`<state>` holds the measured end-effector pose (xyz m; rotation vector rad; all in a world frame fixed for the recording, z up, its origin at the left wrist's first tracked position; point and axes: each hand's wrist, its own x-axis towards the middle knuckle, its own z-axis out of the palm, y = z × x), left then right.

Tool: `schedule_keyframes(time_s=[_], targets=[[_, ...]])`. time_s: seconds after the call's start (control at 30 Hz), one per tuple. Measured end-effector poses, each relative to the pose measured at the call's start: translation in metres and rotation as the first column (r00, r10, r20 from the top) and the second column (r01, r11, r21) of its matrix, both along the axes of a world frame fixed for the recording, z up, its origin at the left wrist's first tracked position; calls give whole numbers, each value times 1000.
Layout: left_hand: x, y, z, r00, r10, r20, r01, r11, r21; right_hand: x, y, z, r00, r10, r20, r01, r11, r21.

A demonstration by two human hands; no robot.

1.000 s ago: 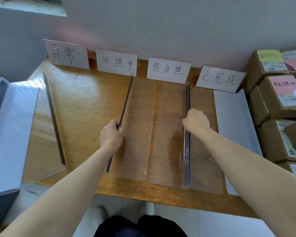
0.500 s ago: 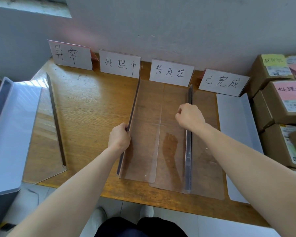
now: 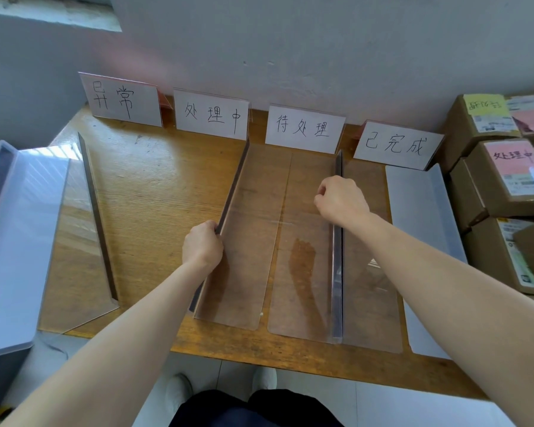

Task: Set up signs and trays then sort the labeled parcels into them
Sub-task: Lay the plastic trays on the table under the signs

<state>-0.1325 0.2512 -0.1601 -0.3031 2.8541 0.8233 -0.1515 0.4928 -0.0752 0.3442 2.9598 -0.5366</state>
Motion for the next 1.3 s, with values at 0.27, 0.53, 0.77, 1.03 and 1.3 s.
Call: schedule_keyframes(time_s=[0.27,0.53,0.77,1.03,1.3], targets=[[6,9,0,1000,-16,13,16,1000,9,-1,-6,3,1000,11,-14,-11,1000,9],[8,10,3,998,-29,64,27,999,29,3,-3,-2,1000,-11,27,10,1000,14],[0,6,10,993,-52,111,45,997,60,0,-6,4,1000,0,14,0,1000,5],[-2,5,16,986,-63,151,53,996,69,-4,-12,13,1000,14,10,-14,1000,1],[-21,12,91,958,-200,-207,188,979,-76,-15,-31,63,977,169,-133,-164,985,52]])
